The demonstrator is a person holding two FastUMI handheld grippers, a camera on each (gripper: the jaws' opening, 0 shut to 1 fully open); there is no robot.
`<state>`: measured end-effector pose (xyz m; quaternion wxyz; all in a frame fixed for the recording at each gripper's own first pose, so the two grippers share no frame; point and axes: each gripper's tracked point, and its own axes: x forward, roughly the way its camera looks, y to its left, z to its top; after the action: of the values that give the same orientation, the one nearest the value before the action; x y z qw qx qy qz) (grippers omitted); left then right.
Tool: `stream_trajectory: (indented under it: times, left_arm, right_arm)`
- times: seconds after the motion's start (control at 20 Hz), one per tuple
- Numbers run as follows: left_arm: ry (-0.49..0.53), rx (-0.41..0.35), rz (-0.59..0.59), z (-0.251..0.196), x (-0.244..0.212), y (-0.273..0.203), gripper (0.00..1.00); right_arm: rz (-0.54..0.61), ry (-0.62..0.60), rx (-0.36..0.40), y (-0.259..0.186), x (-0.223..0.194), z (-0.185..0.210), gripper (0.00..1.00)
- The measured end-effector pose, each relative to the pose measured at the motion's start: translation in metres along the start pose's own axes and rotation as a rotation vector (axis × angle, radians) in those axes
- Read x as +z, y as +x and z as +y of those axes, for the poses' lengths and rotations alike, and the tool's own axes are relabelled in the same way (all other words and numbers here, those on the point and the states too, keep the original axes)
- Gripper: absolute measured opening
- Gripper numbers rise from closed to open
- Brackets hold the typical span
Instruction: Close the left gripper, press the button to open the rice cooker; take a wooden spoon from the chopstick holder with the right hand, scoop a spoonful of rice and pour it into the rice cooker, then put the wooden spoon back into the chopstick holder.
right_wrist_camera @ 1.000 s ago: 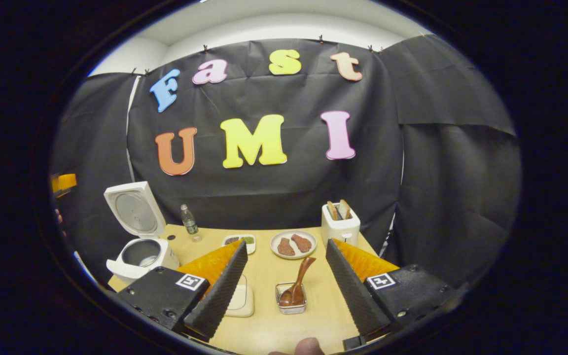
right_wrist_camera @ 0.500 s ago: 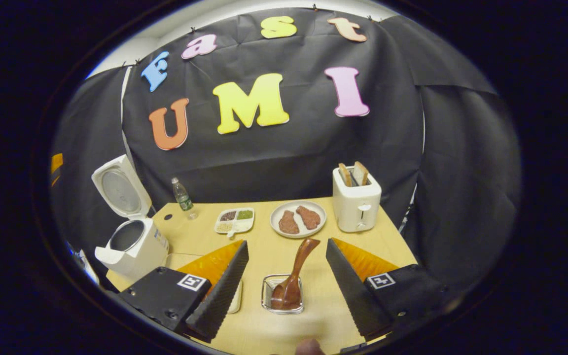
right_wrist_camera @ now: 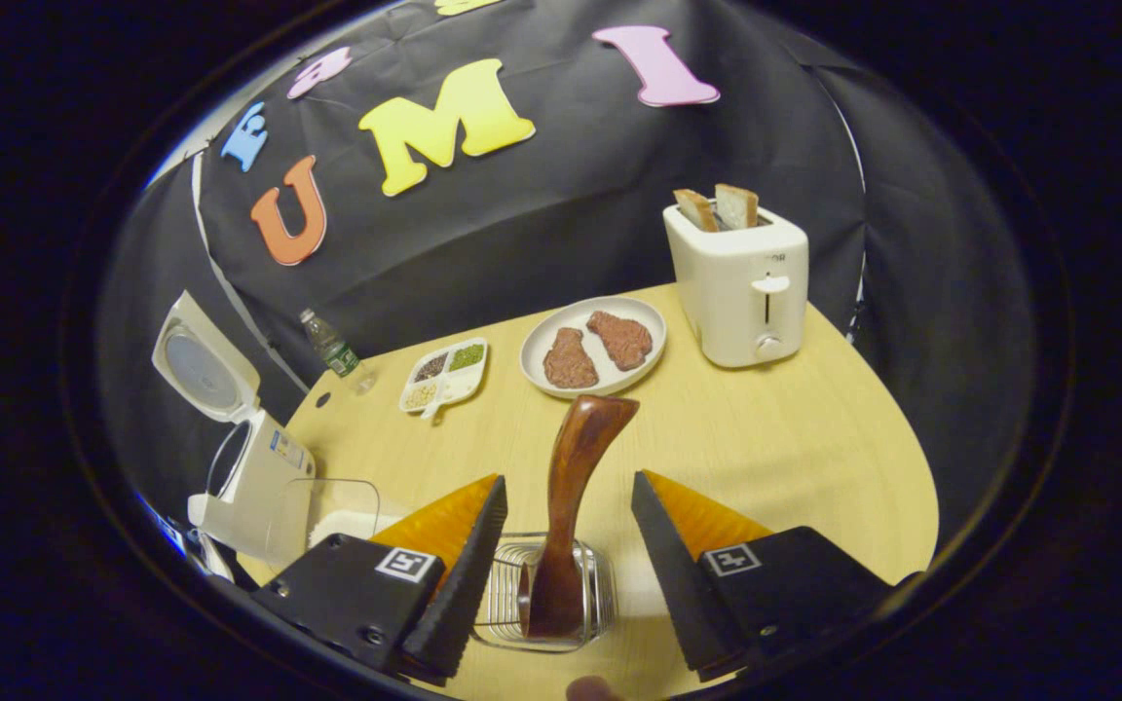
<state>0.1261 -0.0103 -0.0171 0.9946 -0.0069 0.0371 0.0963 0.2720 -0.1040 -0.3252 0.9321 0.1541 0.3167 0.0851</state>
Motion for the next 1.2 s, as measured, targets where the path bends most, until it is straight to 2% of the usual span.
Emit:
stream_trajectory:
  times: [0.05, 0.1, 0.15, 0.2, 0.35, 0.4, 0.45, 0.5, 0.75, 1.0, 1.2]
  left_arm:
    - [0.002, 0.001, -0.001, -0.002, 0.0, 0.0, 0.94]
    - [0.004, 0.008, -0.006, -0.001, 0.002, 0.001, 0.94]
    - [0.005, 0.01, -0.009, -0.001, 0.003, 0.0, 0.94]
    - [0.005, 0.016, -0.007, 0.0, 0.001, 0.0, 0.94]
    - [-0.004, 0.042, -0.002, 0.009, 0.001, -0.004, 0.94]
    - [-0.011, 0.05, -0.002, 0.012, 0.0, -0.006, 0.94]
    - [-0.018, 0.055, 0.0, 0.015, -0.001, -0.008, 0.94]
    - [-0.024, 0.062, 0.001, 0.019, -0.001, -0.009, 0.94]
    - [-0.043, 0.058, -0.005, 0.028, 0.0, -0.014, 0.94]
    - [-0.042, 0.025, -0.008, 0.047, 0.003, -0.024, 0.94]
    - [-0.052, -0.001, -0.025, 0.071, 0.005, -0.03, 0.94]
  right_arm:
    - [0.012, 0.002, 0.008, 0.005, -0.002, 0.0, 0.74]
    - [0.021, 0.0, 0.015, 0.008, -0.003, -0.001, 0.77]
    - [0.032, 0.001, 0.021, 0.012, -0.006, -0.003, 0.64]
    - [0.043, 0.005, 0.027, 0.014, -0.008, -0.004, 0.66]
    - [0.057, 0.021, 0.048, 0.013, -0.009, -0.001, 0.36]
    - [0.054, 0.016, 0.05, 0.011, -0.008, 0.001, 0.39]
    - [0.053, 0.011, 0.046, 0.008, -0.007, 0.002, 0.29]
    - [0.053, 0.012, 0.044, 0.005, -0.007, 0.002, 0.25]
    - [0.052, 0.009, 0.033, -0.019, -0.009, 0.009, 0.2]
    - [-0.001, -0.005, -0.033, -0.045, 0.006, 0.016, 0.13]
    - [-0.081, -0.041, -0.1, -0.077, 0.028, 0.038, 0.1]
